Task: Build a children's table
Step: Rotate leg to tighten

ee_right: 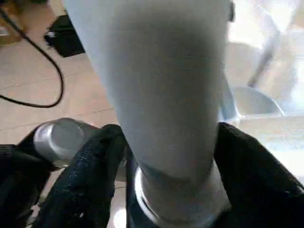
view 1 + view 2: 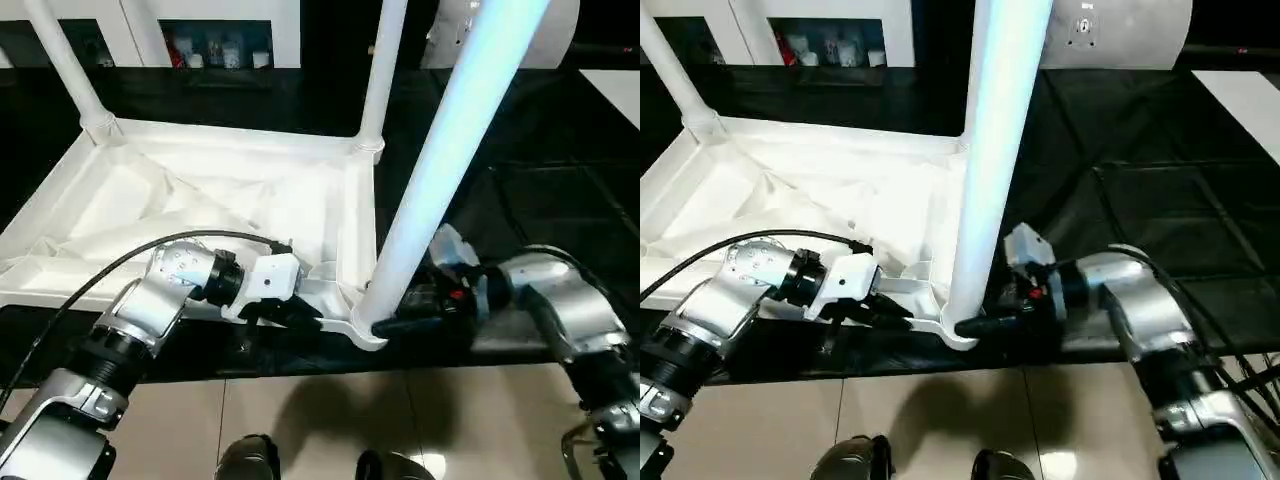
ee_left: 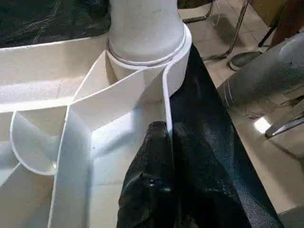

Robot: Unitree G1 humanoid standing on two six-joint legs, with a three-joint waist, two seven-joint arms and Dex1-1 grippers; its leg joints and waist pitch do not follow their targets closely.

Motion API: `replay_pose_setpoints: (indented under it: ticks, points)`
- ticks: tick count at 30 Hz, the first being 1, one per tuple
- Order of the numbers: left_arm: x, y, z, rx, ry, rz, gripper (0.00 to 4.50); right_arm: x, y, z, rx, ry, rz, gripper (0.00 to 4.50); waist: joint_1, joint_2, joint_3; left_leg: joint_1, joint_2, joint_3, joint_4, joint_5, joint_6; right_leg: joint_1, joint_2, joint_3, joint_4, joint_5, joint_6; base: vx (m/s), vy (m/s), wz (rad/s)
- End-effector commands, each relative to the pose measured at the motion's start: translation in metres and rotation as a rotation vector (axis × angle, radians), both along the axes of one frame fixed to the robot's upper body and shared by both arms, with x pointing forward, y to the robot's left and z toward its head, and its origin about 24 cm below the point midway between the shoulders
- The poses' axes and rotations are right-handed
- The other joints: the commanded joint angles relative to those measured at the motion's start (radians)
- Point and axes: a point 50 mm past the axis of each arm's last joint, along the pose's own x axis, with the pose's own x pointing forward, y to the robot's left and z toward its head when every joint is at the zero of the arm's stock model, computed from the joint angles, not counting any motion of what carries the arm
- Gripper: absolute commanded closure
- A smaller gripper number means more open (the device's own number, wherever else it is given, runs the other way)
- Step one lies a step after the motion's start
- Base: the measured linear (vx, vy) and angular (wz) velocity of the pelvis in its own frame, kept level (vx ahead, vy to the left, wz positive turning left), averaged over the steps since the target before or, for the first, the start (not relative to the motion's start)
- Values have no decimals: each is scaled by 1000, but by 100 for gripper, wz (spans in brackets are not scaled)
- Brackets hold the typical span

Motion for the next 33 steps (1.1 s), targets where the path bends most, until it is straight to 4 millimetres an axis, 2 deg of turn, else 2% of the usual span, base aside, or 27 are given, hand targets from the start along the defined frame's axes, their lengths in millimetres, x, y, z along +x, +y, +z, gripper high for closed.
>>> replay_pose_setpoints:
  ticks: [1,6,10,15,16,20,21,22,23,24,26,27,28,31,32,33]
  points:
    - [-5,-6,-3,51,3,-92,450,0,-1,1,-7,7,37,163,-7,-8,-88,27,73,-31,-59,-124,91,48,-101,62,-66,-170,-239,0,0,0]
    - [-6,-4,-4,54,5,-93,450,-1,0,0,-4,34,75,196,-7,-7,-85,27,72,-31,-60,-127,97,47,-100,61,-68,-180,-240,0,0,0]
    - [-6,-3,-5,56,6,-92,450,-3,0,-2,-4,58,96,235,-7,-5,-83,29,74,-32,-62,-146,87,46,-101,61,-71,-202,-237,0,0,0]
    - [-5,-3,-5,46,3,-67,450,-5,1,-4,7,84,106,244,-7,-3,-81,28,73,-33,-63,-152,81,46,-101,62,-71,-201,-240,0,0,0]
    - [-2,-4,-5,31,3,-35,450,-7,2,-4,24,102,101,246,-7,-1,-79,29,74,-33,-64,-156,80,45,-100,62,-72,-199,-241,0,0,0]
    - [4,-8,-4,-12,5,57,450,-11,8,-4,88,151,50,247,-3,-2,-78,30,75,-33,-66,-167,74,46,-101,63,-75,-216,-239,0,0,0]
    - [7,-11,-3,-27,4,99,450,-11,11,-6,106,156,2,247,-3,-2,-77,29,74,-34,-67,-172,72,46,-103,63,-76,-229,-237,0,0,0]
    - [14,-18,-1,-66,11,196,450,-11,18,-11,121,144,-108,247,-4,-1,-70,34,76,-33,-71,-202,55,39,-101,65,-85,-283,-222,0,0,0]
    - [15,-19,-1,-72,13,212,450,-11,19,-12,122,142,-126,247,-4,0,-67,40,76,-33,-72,-222,44,34,-102,66,-88,-311,-220,0,0,0]
    - [18,-22,0,-93,16,251,450,-11,22,-14,125,128,-179,247,-11,-6,-63,35,71,-39,-75,-256,26,41,-108,64,-95,-393,-202,0,0,0]
    - [22,-29,3,-132,28,306,450,-9,28,-18,133,122,-273,247,-18,-6,-64,34,70,-45,-78,-270,9,41,-109,62,-99,-444,-176,0,0,0]
    - [25,-34,4,-148,27,339,450,-9,33,-19,146,123,-321,247,-22,-5,-63,37,70,-45,-80,-276,7,39,-108,63,-101,-449,-172,0,0,0]
    - [28,-38,5,-161,26,368,450,-9,38,-20,154,127,-362,247,-32,-5,-61,36,70,-45,-82,-281,3,37,-107,66,-104,-440,-168,0,0,0]
    - [37,-53,7,-191,15,471,450,-7,55,-22,180,130,-508,248,-41,-5,-63,34,67,-46,-82,-271,0,35,-105,65,-101,-420,-166,0,0,0]
    - [43,-60,9,-204,0,540,450,-2,65,-22,195,125,-620,248,-45,-6,-64,34,66,-45,-82,-272,2,36,-107,66,-102,-415,-166,0,0,0]
    - [44,-61,9,-206,-2,549,450,-2,66,-22,196,124,-635,248,-48,-3,-62,34,65,-43,-81,-269,1,31,-107,68,-104,-411,-167,0,0,0]
